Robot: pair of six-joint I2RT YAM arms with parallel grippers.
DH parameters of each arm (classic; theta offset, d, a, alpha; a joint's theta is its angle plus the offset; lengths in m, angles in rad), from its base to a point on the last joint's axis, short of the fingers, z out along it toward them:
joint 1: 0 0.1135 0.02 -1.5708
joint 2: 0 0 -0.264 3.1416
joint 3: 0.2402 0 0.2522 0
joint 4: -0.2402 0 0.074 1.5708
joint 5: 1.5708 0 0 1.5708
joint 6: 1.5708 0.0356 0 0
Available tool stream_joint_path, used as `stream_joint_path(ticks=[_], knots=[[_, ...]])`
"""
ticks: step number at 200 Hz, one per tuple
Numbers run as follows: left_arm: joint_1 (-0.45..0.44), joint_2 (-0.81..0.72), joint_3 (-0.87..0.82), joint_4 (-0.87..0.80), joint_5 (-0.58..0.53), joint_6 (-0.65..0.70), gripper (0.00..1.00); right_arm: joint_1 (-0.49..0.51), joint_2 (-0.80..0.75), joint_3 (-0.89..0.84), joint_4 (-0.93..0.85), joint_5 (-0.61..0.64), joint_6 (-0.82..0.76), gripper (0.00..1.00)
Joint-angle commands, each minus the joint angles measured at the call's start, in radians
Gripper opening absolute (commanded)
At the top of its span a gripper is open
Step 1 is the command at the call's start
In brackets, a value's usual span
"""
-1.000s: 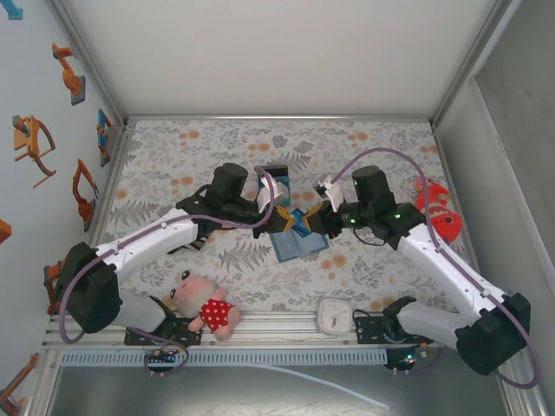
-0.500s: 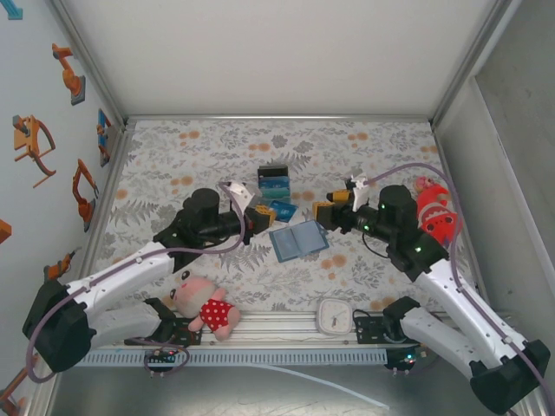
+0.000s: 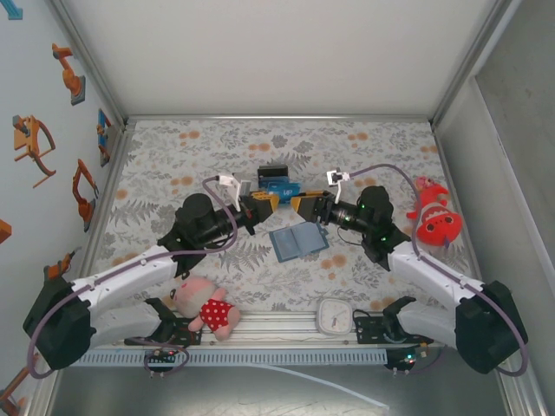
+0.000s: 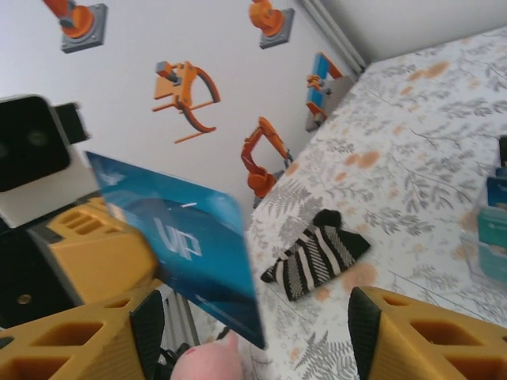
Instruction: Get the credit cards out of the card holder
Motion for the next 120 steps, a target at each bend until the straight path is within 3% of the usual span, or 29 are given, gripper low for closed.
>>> stream_joint_path(ticks=[1, 42, 71, 91, 120], knots=[[-0.010, 0.025, -0.004, 0.116, 0.046, -0.065, 0.00, 0.008, 0.008, 0.046, 0.126, -0.054, 0.029, 0.58], [-0.010, 0.051, 0.000, 0.152, 0.058, -0.084, 0.00, 0.010, 0.007, 0.060, 0.149, -0.080, 0.025, 0.44], [-0.009, 0.045, -0.002, 0.133, 0.044, -0.074, 0.03, 0.011, -0.002, 0.066, 0.150, -0.098, 0.019, 0.17], [-0.002, 0.022, 0.004, 0.090, 0.040, -0.053, 0.15, 0.011, -0.011, 0.067, 0.143, -0.103, 0.011, 0.00], [0.015, -0.058, 0.041, -0.099, 0.007, 0.045, 0.45, 0.010, -0.034, 0.088, 0.014, -0.113, -0.074, 0.00]])
